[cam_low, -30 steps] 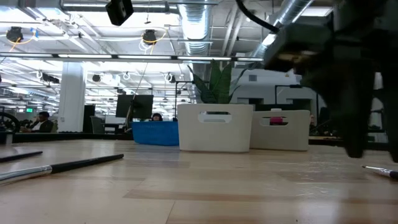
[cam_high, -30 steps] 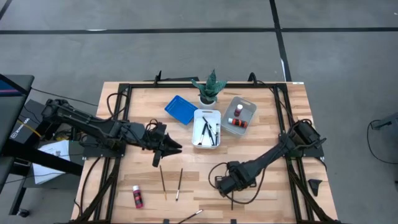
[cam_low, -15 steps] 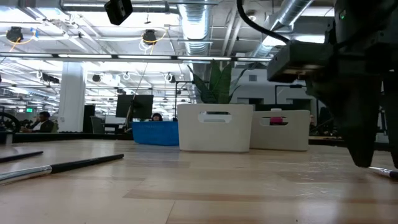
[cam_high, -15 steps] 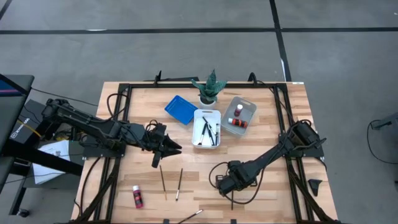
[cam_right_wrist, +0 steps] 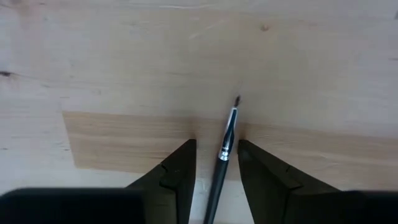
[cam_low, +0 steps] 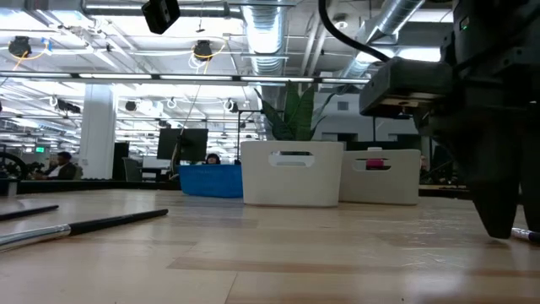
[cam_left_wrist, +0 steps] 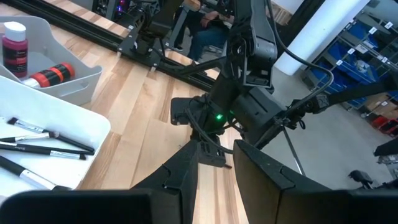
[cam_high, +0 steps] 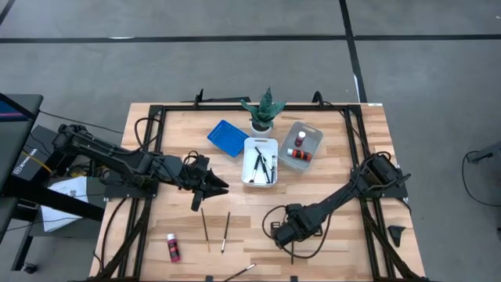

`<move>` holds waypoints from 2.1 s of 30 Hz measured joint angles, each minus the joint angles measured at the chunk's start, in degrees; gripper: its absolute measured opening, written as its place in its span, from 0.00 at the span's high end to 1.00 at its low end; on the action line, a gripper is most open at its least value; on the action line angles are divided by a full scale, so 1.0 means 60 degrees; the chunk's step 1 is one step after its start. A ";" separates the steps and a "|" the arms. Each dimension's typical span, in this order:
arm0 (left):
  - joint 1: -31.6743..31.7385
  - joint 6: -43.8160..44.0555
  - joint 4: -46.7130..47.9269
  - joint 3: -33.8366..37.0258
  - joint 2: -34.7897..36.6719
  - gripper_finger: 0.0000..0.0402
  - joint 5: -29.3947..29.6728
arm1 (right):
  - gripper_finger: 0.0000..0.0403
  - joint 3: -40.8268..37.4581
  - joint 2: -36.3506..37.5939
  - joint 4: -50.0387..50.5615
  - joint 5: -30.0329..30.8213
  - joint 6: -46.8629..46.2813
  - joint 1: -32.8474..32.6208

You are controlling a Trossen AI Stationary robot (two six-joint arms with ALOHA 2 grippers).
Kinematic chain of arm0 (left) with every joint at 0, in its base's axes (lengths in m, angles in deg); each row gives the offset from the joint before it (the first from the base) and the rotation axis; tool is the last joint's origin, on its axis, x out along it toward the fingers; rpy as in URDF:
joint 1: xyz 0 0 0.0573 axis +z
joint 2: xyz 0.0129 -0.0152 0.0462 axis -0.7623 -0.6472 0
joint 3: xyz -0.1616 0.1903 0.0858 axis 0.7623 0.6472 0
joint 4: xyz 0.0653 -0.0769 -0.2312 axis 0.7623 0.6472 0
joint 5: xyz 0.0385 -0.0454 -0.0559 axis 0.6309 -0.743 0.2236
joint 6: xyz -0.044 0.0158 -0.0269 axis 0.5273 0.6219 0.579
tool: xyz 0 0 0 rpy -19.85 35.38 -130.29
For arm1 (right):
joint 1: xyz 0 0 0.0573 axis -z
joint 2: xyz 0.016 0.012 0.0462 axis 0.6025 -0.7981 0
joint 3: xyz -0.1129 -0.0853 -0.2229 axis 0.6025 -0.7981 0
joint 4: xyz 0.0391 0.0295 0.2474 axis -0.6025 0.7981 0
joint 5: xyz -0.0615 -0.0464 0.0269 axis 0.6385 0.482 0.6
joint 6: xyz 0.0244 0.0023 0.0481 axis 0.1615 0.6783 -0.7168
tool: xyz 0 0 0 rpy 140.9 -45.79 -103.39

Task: Pick & Place Paint Supplies
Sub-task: Put the small black paint brush into the blue bin

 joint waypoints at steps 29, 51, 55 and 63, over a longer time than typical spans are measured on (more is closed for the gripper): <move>-0.0004 0.0000 0.0000 0.0000 0.0000 0.76 0.0003 | 0.91 -0.0018 0.0000 0.0158 0.0102 0.0047 0.0002; -0.0007 0.0026 0.0378 0.0000 0.0000 0.76 -0.0193 | 1.00 0.1009 0.0773 0.0469 0.3460 0.0172 -0.0428; -0.0007 0.0026 0.0604 0.0000 0.0000 0.76 -0.0197 | 1.00 0.1075 0.0755 0.0584 0.3167 0.0422 -0.0305; -0.0007 0.0027 0.0596 0.0000 0.0000 0.76 -0.0202 | 0.98 0.1078 0.0602 0.0563 0.2352 0.1330 0.0330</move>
